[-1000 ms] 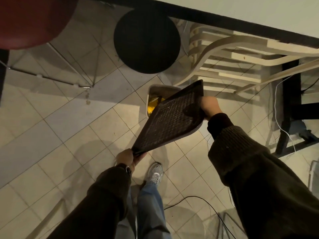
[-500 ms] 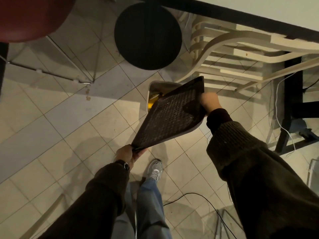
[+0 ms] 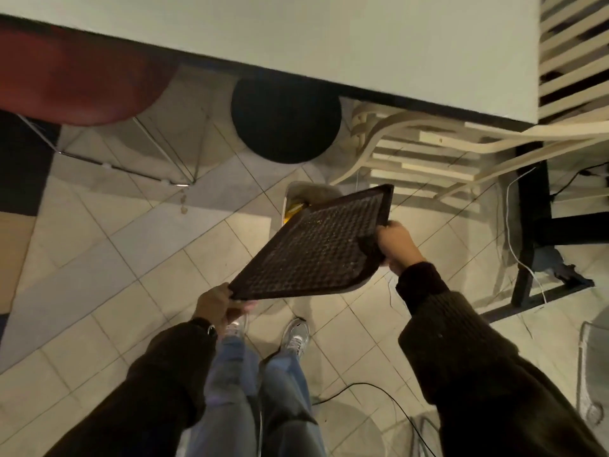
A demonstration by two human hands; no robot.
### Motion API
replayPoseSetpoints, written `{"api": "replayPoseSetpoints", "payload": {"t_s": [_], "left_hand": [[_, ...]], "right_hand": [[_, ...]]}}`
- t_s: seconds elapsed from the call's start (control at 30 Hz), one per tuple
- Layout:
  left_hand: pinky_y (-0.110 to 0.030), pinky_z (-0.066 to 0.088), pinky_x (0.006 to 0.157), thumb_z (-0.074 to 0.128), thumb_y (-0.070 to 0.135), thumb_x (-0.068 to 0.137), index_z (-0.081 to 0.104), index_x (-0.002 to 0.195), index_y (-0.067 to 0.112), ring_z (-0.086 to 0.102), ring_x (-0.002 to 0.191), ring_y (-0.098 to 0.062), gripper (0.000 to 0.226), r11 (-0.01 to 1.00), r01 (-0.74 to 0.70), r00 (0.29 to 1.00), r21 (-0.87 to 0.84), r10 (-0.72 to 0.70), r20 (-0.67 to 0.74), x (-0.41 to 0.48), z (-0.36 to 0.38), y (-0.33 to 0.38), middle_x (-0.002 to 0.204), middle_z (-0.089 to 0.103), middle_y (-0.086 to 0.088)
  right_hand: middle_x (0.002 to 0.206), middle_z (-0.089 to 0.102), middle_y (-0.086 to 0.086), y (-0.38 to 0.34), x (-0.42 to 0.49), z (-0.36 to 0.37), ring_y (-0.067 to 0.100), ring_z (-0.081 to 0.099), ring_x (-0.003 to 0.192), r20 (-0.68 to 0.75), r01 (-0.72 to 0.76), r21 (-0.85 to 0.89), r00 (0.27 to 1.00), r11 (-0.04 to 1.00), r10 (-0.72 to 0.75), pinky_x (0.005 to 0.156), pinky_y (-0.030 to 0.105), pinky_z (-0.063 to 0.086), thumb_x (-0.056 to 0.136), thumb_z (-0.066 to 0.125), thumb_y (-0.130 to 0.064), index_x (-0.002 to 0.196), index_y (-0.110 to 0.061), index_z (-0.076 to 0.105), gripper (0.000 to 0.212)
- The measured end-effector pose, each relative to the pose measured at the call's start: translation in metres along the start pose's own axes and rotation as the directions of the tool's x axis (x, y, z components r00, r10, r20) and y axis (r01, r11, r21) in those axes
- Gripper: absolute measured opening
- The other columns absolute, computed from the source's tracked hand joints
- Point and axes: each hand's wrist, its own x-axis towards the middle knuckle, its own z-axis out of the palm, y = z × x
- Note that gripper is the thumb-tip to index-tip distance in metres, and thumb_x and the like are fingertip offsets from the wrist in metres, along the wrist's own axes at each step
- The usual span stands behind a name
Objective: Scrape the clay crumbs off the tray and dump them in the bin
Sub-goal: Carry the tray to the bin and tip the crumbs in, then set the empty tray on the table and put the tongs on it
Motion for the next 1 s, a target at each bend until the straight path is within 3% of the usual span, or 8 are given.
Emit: {"api": "replayPoseSetpoints", "payload": {"t_s": [0.13, 0.3, 0.43, 0.53, 0.63, 0.77, 0.87, 1.0], "left_hand": [[-0.026, 0.056, 0.049, 0.036, 0.003, 0.097, 0.047, 0.120, -0.001, 0.067, 0.054, -0.021, 0.026, 0.993, -0.107, 0.994, 0.041, 0.107, 0.010, -0.090, -0.032, 0.040, 0.095, 0.060, -0.021], [-0.026, 0.054, 0.041, 0.043, 0.017, 0.097, 0.047, 0.123, 0.004, 0.067, 0.050, -0.023, 0.029, 0.956, -0.293, 0.956, -0.015, 0.293, -0.023, -0.208, -0.062, 0.066, 0.111, 0.059, -0.030], [-0.034, 0.056, 0.055, 0.044, 0.030, 0.096, 0.048, 0.128, 0.011, 0.065, 0.089, -0.031, 0.037, 0.895, -0.445, 0.891, -0.035, 0.447, 0.078, -0.282, -0.071, 0.056, 0.119, 0.060, -0.019], [-0.039, 0.052, 0.065, 0.046, 0.042, 0.092, 0.046, 0.130, 0.023, 0.062, 0.098, -0.033, 0.043, 0.884, -0.465, 0.877, -0.057, 0.468, 0.104, -0.322, -0.063, 0.039, 0.117, 0.062, -0.011], [-0.040, 0.053, 0.067, 0.051, 0.049, 0.088, 0.044, 0.128, 0.031, 0.062, 0.093, -0.033, 0.045, 0.906, -0.409, 0.899, -0.107, 0.421, 0.123, -0.348, -0.054, 0.022, 0.116, 0.060, -0.007], [-0.048, 0.055, 0.059, 0.058, 0.036, 0.088, 0.043, 0.127, 0.035, 0.065, 0.084, -0.042, 0.042, 0.884, -0.443, 0.880, -0.149, 0.461, 0.119, -0.360, -0.046, 0.015, 0.112, 0.060, -0.013], [-0.043, 0.056, 0.050, 0.057, 0.016, 0.090, 0.038, 0.127, 0.035, 0.066, 0.069, -0.039, 0.045, 0.834, -0.541, 0.827, -0.111, 0.552, 0.111, -0.358, -0.041, 0.030, 0.104, 0.062, -0.018], [-0.039, 0.058, 0.056, 0.047, 0.009, 0.094, 0.036, 0.134, 0.034, 0.067, 0.085, -0.035, 0.048, 0.786, -0.612, 0.773, -0.088, 0.619, 0.138, -0.331, -0.045, 0.067, 0.115, 0.060, -0.014]], "right_hand": [[0.098, 0.068, 0.013, 0.005, -0.102, -0.023, 0.021, 0.068, 0.075, 0.096, -0.072, 0.187, 0.994, 0.980, 0.055, 0.047, 0.025, 0.053, 0.091, 0.055, -0.016, 0.117, 0.001, 0.049, 0.032], [0.099, 0.067, 0.017, 0.009, -0.232, -0.044, 0.028, 0.065, 0.080, 0.231, -0.057, 0.396, 0.972, 0.916, -0.040, 0.057, 0.031, 0.058, 0.092, 0.052, -0.014, 0.114, 0.004, 0.055, 0.028], [0.087, 0.066, 0.019, 0.009, -0.306, -0.041, 0.028, 0.063, 0.060, 0.274, -0.010, 0.452, 0.953, 0.892, -0.128, 0.049, 0.033, 0.057, 0.090, 0.049, -0.001, 0.115, 0.008, 0.050, 0.027], [0.081, 0.063, 0.018, 0.004, -0.337, -0.031, 0.033, 0.062, 0.055, 0.266, 0.054, 0.489, 0.941, 0.871, -0.208, 0.049, 0.041, 0.056, 0.085, 0.054, 0.006, 0.119, 0.000, 0.044, 0.036], [0.092, 0.065, 0.021, -0.009, -0.347, -0.023, 0.033, 0.067, 0.055, 0.194, 0.141, 0.506, 0.943, 0.851, -0.272, 0.049, 0.044, 0.056, 0.083, 0.059, 0.007, 0.122, -0.007, 0.038, 0.047], [0.104, 0.064, 0.018, -0.033, -0.344, -0.008, 0.035, 0.070, 0.070, 0.112, 0.290, 0.510, 0.911, 0.810, -0.397, 0.049, 0.040, 0.055, 0.082, 0.062, 0.005, 0.125, -0.013, 0.034, 0.054], [0.103, 0.064, 0.015, -0.053, -0.334, 0.007, 0.037, 0.070, 0.079, 0.080, 0.358, 0.531, 0.881, 0.768, -0.466, 0.050, 0.041, 0.056, 0.083, 0.061, 0.006, 0.123, -0.016, 0.032, 0.054], [0.106, 0.061, 0.017, -0.067, -0.295, 0.038, 0.036, 0.067, 0.089, 0.073, 0.312, 0.550, 0.906, 0.775, -0.417, 0.052, 0.036, 0.056, 0.082, 0.064, 0.001, 0.123, -0.019, 0.030, 0.057]]}}
